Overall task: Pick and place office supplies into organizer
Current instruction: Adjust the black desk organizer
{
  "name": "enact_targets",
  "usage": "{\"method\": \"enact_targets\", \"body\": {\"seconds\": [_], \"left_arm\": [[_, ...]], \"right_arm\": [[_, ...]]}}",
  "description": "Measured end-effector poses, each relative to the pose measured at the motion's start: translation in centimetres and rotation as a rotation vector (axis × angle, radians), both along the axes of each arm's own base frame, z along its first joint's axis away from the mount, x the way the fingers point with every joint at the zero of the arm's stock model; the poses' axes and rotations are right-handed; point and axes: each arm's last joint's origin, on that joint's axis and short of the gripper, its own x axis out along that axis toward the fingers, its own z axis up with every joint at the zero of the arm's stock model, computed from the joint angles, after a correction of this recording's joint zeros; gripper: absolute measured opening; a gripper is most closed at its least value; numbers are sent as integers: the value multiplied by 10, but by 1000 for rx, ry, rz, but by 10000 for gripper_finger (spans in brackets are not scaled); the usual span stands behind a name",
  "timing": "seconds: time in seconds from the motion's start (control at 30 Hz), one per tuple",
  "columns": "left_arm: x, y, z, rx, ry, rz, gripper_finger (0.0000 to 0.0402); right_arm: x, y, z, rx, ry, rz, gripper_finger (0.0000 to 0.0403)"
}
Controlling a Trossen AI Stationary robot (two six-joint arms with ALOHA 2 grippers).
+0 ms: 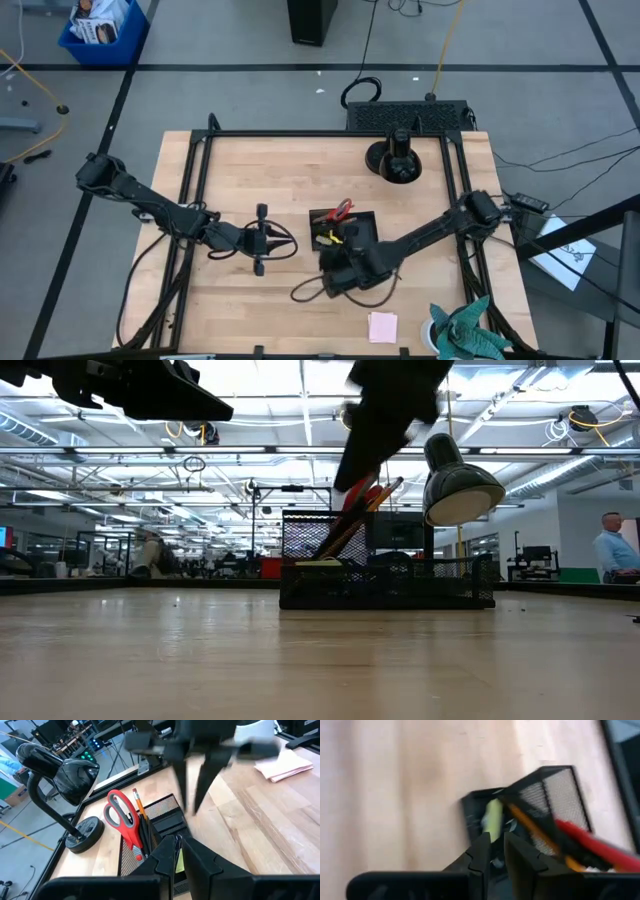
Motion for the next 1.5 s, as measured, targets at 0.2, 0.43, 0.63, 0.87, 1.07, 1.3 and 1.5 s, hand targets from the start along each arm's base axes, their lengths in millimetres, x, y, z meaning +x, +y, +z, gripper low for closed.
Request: {"method": "enact_targets", "body": {"seconds": [0.2,0.43,0.63,0.87,1.07,1.3,1.5], "left_arm": [[0,0,0,-1,0,0,42],[0,0,1,-15,-6,4,42],[0,0,1,-37,-8,11,42],[0,0,1,-58,-9,18,42],[0,0,1,-60,-10,18,42],[0,0,1,-57,-9,17,42],[0,0,0,-56,-1,18,42]], "right_arm": [[-29,15,39,190,40,125,50],[-73,32,74,149,-17,102,47],[-91,39,63,34,-16,73,6],[-93,1,2,9,148,-39,1],[-89,-31,-31,69,236,-78,1],[-86,-48,-40,96,255,-112,0],[-85,-51,-41,172,286,-122,0]]}}
